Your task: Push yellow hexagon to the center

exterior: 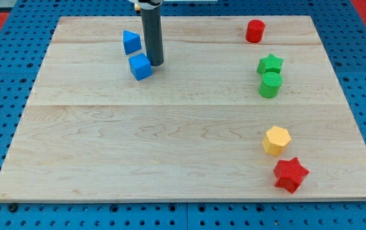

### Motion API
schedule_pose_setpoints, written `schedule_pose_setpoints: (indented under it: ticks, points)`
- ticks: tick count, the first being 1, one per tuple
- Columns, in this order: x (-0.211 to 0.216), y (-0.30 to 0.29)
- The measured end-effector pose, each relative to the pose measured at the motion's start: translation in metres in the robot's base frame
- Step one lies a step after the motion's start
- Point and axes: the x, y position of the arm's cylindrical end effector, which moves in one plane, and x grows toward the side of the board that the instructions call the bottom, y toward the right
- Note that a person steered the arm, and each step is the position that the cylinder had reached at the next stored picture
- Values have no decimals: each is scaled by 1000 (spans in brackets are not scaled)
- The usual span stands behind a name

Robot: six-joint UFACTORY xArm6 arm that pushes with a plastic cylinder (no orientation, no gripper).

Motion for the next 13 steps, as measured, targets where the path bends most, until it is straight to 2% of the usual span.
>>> schedule_pose_setpoints:
  ticks: [2, 4, 5, 6, 7, 8, 10, 11, 12, 13]
  points:
    - [9, 9]
    - [11, -27]
    - [14, -17]
    - [47, 18]
    - [102, 43]
    - [133, 91]
    - [134, 216]
    - [170, 269]
    - [201, 261]
    - [203, 198]
